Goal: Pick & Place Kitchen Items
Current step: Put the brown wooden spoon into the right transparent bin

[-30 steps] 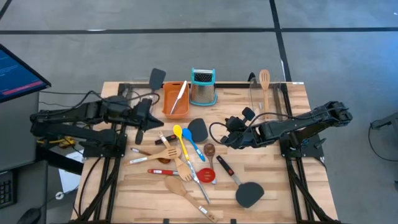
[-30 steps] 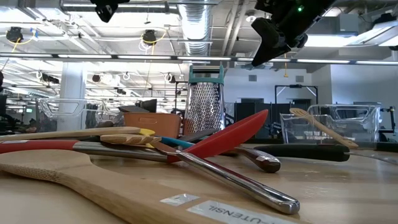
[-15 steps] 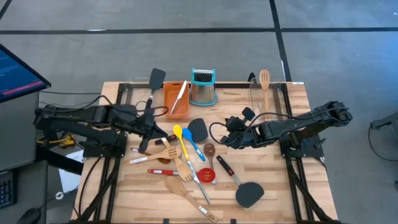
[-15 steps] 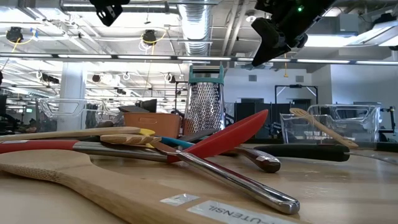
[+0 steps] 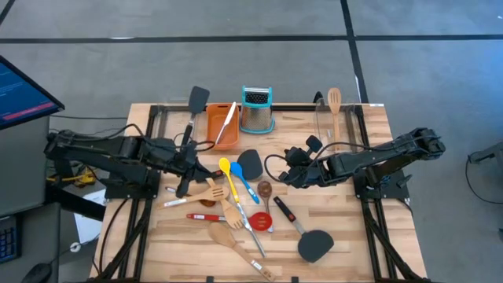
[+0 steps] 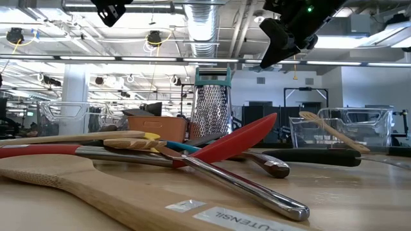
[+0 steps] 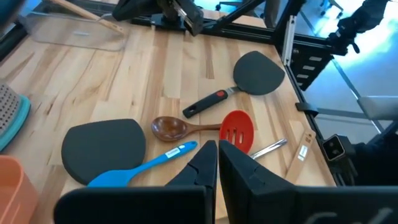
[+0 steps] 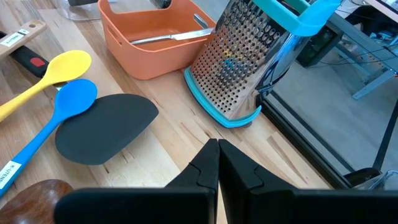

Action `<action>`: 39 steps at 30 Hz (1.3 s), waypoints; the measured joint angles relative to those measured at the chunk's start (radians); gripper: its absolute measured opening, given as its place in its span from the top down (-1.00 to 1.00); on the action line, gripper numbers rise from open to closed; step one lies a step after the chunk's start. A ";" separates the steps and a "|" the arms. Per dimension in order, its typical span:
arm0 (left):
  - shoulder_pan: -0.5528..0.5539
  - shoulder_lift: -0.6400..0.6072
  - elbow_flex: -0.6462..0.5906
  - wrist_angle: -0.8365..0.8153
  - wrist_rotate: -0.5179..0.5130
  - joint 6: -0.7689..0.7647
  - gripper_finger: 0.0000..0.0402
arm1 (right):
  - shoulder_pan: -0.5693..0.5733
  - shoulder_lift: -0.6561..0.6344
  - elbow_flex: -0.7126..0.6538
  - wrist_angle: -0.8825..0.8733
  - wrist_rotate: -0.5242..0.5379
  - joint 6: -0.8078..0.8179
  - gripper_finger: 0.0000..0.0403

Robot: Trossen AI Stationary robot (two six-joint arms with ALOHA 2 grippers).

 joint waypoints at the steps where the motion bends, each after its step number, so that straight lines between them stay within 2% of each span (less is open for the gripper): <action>1: -0.007 0.000 0.000 0.000 -0.009 -0.007 0.99 | 0.000 0.000 0.000 0.000 0.000 0.000 1.00; 7: -0.055 0.024 -0.001 -0.014 -0.080 -0.060 0.99 | 0.000 0.000 0.000 0.003 0.000 0.000 1.00; 16: -0.100 0.104 0.000 -0.044 -0.125 -0.065 0.99 | 0.000 0.000 0.000 0.007 0.000 0.000 1.00; 26: -0.100 0.183 0.000 -0.332 -0.170 -0.264 0.99 | 0.000 0.000 0.000 0.008 -0.001 0.000 1.00; 31: -0.106 0.233 0.000 -0.380 -0.173 -0.310 0.99 | 0.000 0.000 0.000 0.008 -0.001 0.000 1.00; 39: -0.175 0.332 0.000 -0.441 -0.173 -0.322 0.99 | -0.002 0.000 0.000 0.006 -0.001 0.000 1.00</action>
